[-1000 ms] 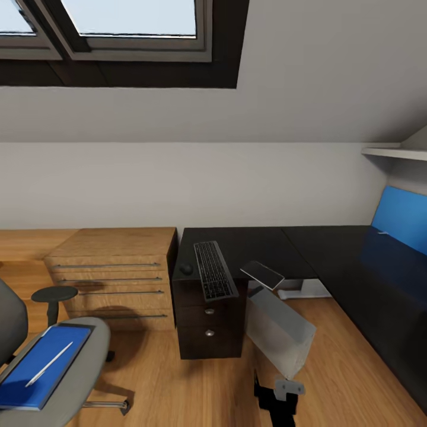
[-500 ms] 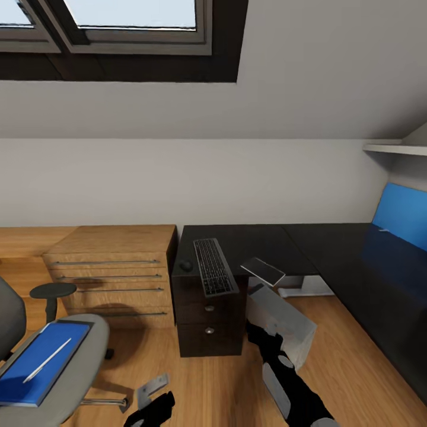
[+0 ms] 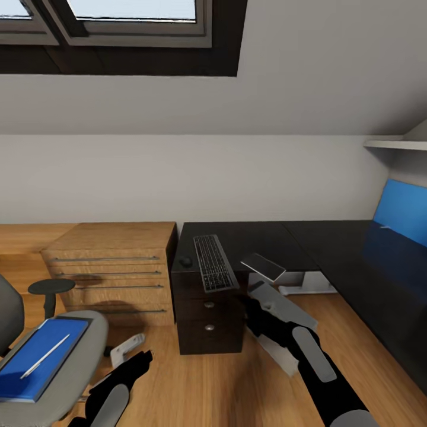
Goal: In the bedroom, organize the workspace by keeping the computer under the desk, ensuring the monitor is on the desk, placing the keyboard on the desk next to the monitor, placing the mouse on the desk next to the keyboard, moving the folder from the swivel chair onto the desk next to the mouse, stacking the notebook on top of the folder with the pen on top of the notebook, and positioning the swivel chair next to the desk.
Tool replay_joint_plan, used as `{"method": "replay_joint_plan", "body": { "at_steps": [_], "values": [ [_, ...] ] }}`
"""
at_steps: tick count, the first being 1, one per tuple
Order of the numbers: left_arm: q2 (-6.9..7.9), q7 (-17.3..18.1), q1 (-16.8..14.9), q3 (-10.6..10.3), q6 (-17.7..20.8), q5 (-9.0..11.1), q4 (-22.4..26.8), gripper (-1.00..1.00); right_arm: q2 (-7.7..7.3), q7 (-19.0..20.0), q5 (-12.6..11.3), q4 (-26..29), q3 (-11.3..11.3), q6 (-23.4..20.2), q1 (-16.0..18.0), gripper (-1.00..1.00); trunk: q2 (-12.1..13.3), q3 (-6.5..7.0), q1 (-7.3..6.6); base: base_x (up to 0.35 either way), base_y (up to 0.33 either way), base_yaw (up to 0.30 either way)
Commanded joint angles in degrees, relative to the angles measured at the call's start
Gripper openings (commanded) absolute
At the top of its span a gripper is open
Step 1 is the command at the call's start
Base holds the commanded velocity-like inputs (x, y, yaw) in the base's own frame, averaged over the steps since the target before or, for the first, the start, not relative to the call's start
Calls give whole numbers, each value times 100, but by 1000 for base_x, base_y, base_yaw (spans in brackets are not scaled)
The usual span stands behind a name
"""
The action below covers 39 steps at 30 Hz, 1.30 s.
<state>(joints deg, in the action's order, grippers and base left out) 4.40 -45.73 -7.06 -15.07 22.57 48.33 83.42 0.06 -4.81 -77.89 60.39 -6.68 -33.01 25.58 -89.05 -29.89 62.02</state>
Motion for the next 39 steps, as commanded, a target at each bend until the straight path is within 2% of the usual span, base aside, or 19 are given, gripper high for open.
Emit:
{"method": "replay_joint_plan", "body": {
  "at_steps": [1, 4, 7, 8, 9, 10, 12, 13, 16, 17, 22, 27, 29, 30, 31, 34, 35, 36, 39],
  "values": [
    [17, -46, -5, -9, 16, 26, 1, 100, -17, 2, -76, 3, 1, -61, -8, 100, -45, -25, 22, 0, 0, 0],
    [38, -49, -1, -6, 18, 8, 14, 100, -109, 141, -76, 24, 1, -126, -56, 100, -165, -79, 88, 0, 0, 0],
    [43, -50, 3, -5, 19, 6, 23, 100, -131, 566, -44, 17, 3, 24, -68, 100, -286, -132, 154, 0, 0, 0],
    [39, -50, 3, -26, 20, 9, 25, 100, -70, 691, 135, -19, -130, 1129, -70, 100, -326, -150, 176, 0, 0, 0],
    [38, -50, 3, -31, 20, 10, 25, 100, -48, 698, 191, -24, -192, 1358, -70, 100, -366, -168, 198, 0, 0, 0],
    [37, -50, 3, -40, 20, 10, 25, 100, 7, 709, 325, -37, -360, 1824, -70, 100, -406, -186, 220, 0, 0, 0],
    [36, -50, 3, -47, 20, 10, 25, 100, 66, 715, 477, -43, -561, 2277, -70, 100, -486, -222, 264, 0, 0, 0],
    [36, -50, 3, -52, 20, 10, 27, 100, 113, 716, 620, -49, -769, 2709, -71, 100, -526, -240, 286, 0, 0, 0],
    [35, -50, 3, -58, 20, 10, 31, 100, 171, 722, 789, -61, -1081, 3444, -71, 100, -647, -294, 352, 0, 0, 0],
    [35, -50, 3, -59, 20, 10, 42, 100, 213, 724, 848, -66, -1234, 3836, -71, 100, -687, -312, 374, 0, 0, 0],
    [35, -50, 3, -61, 31, 10, 91, 100, 328, 694, 857, -312, -1416, 4327, -87, 100, -887, -402, 484, 0, 0, 0],
    [35, -50, 3, -65, 44, 10, 118, 100, 354, 692, 581, -587, -1396, 4454, -95, 100, -1088, -492, 593, 0, 0, 0],
    [35, -50, 2, -94, 55, 15, 183, 100, 348, 705, 224, -628, -1386, 4471, -96, 100, -1168, -527, 637, 0, 0, 0],
    [35, -50, 0, -141, 59, 17, 241, 100, 343, 717, -82, -640, -1384, 4472, -97, 100, -1208, -545, 659, 0, 0, 0],
    [35, -50, 1, -178, 64, 18, 285, 100, 339, 724, -268, -644, -1384, 4463, -97, 100, -1248, -563, 681, 0, 0, 0],
    [35, -47, 3, -278, 70, 19, 398, 100, 326, 731, -630, -646, -1382, 4447, -97, 100, -1369, -617, 747, 0, 0, 0],
    [35, -45, 5, -337, 71, 19, 456, 100, 324, 734, -720, -628, -1384, 4435, -97, 100, -1409, -635, 769, 0, 0, 0],
    [39, -49, 61, -579, 72, 136, 616, 100, 318, 924, -858, -461, -1403, 4413, -138, 100, -1449, -653, 791, 0, 0, 0],
    [39, -50, 81, -628, 74, 229, 633, 100, 314, 1156, -877, -318, -1414, 4405, -228, 100, -1569, -707, 857, 0, 0, 0]
  ]
}}
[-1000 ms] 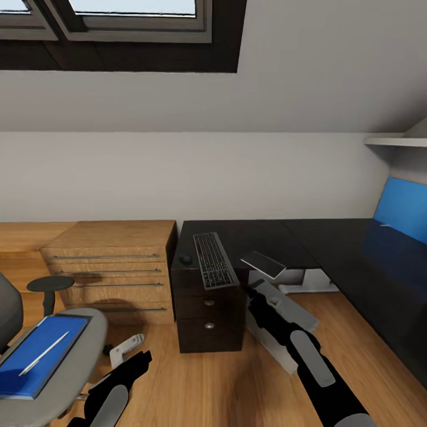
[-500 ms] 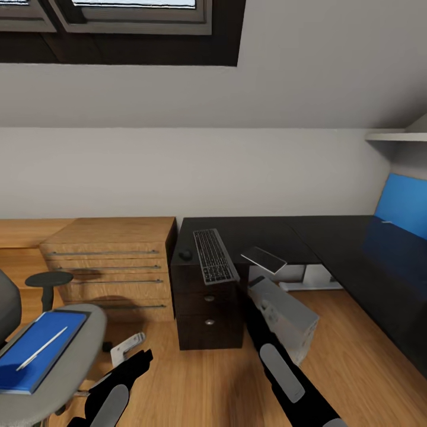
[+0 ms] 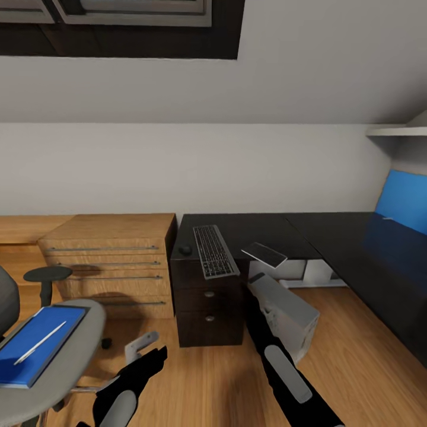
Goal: In the bedroom, organize the workspace by keeping the computer under the desk, ensuring the monitor is on the desk, placing the keyboard on the desk next to the monitor, placing the mouse on the desk next to the keyboard, moving the folder from the swivel chair onto the desk next to the mouse, stacking the notebook on top of the folder with the pen on top of the notebook, and positioning the swivel chair next to the desk.
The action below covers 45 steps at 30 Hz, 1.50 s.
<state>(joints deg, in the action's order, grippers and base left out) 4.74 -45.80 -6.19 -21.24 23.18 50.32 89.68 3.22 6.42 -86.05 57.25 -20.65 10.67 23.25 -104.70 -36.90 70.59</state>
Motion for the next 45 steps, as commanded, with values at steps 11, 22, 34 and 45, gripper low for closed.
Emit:
{"method": "replay_joint_plan", "body": {
  "at_steps": [11, 22, 34, 45],
  "values": [
    [5, -46, 4, -223, 15, 90, 7, 100, -23, 288, -62, 147, -26, -404, -65, 100, -4, -6, 0, 0, 0, 0],
    [8, -47, 4, -240, 12, 92, -2, 100, -18, 298, -68, 98, -26, -682, -66, 100, -4, -6, 0, 0, 0, 0],
    [10, -45, 4, -238, 11, 82, -79, 100, -4, 272, -57, -139, 12, -689, -64, 100, -4, -6, 0, 18, 0, 0],
    [10, -46, 4, -240, 11, 82, -106, 100, 3, 272, -50, -436, 26, -689, -57, 100, -4, -6, 0, 177, 0, 0]
  ]
}}
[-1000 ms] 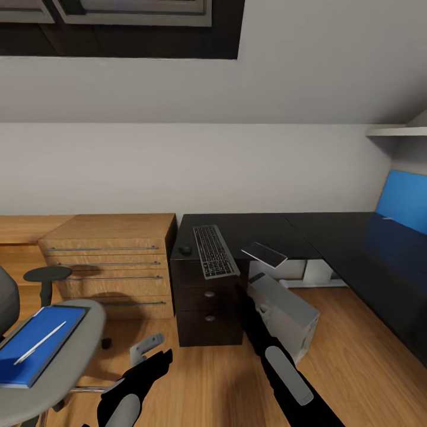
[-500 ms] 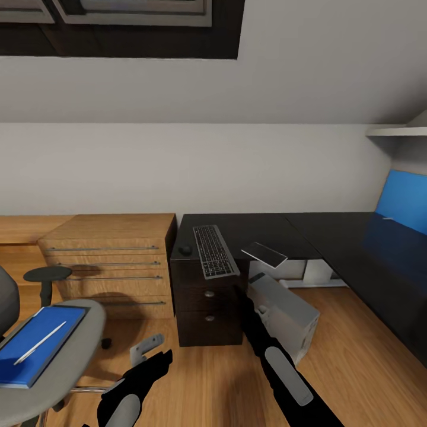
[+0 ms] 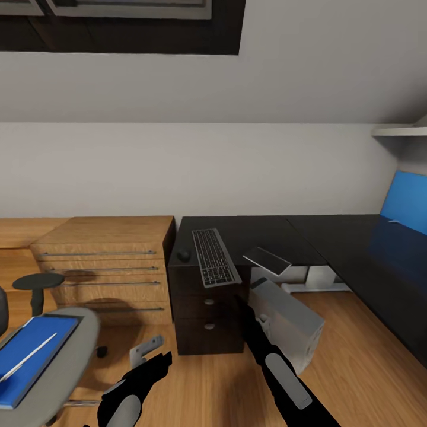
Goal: In the bedroom, organize the workspace by keeping the computer under the desk, ensuring the monitor is on the desk, placing the keyboard on the desk next to the monitor, placing the mouse on the desk next to the keyboard, moving the folder from the swivel chair onto the desk next to the mouse, stacking the notebook on top of the folder with the pen on top of the notebook, and positioning the swivel chair next to the desk.
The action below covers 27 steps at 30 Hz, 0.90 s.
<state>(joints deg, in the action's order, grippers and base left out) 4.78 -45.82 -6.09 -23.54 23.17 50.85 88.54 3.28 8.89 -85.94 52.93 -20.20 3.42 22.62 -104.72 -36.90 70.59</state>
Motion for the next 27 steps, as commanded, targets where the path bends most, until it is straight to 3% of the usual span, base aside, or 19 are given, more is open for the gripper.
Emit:
{"method": "replay_joint_plan", "body": {
  "at_steps": [1, 27],
  "values": [
    [5, -42, -6, -11, 12, 30, 7, 100, -3, 25, -58, -8, -19, 36, 5, 100, -3, -6, 0, 29, 0, 0],
    [13, -41, -4, -9, 8, 27, -2, 100, -5, -54, -46, -19, -28, 27, 9, 100, -3, -6, 0, 100, 0, 0]
  ]
}}
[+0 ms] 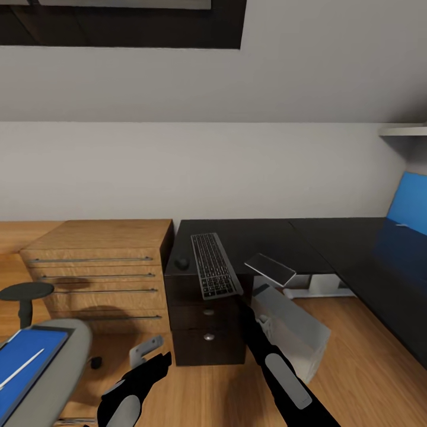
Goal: In the bedroom, organize the workspace by keeping the computer under the desk, ensuring the monitor is on the desk, placing the keyboard on the desk next to the monitor, placing the mouse on the desk next to the keyboard, moving the folder from the swivel chair onto the desk next to the mouse, stacking the notebook on top of the folder with the pen on top of the notebook, and positioning the swivel chair next to the desk.
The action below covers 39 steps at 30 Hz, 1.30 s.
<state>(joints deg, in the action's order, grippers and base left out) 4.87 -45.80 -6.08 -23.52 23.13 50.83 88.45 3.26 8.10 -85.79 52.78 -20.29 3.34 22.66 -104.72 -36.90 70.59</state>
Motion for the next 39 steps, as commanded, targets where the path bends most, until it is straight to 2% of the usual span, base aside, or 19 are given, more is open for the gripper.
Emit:
{"method": "replay_joint_plan", "body": {
  "at_steps": [1, 16, 28, 39],
  "values": [
    [5, -43, -6, -9, 11, 28, 7, 100, -4, 25, -60, -4, -19, 35, 6, 100, -3, -6, 1, 152, 0, 0],
    [6, -43, 1, -6, 7, 25, 7, 100, -1, 23, -60, -4, -19, 35, 10, 100, -3, -6, 1, 108, 27, 0],
    [0, -43, 1, -4, 3, 16, 28, 100, -1, 17, -60, -13, -19, 35, 11, 100, -3, -6, 1, 13, 5, 0],
    [-3, -43, 1, -11, -2, 15, 33, 100, -1, 16, -60, -13, -19, 35, 11, 100, -444, -203, 242, 0, 0, 0]
  ]
}}
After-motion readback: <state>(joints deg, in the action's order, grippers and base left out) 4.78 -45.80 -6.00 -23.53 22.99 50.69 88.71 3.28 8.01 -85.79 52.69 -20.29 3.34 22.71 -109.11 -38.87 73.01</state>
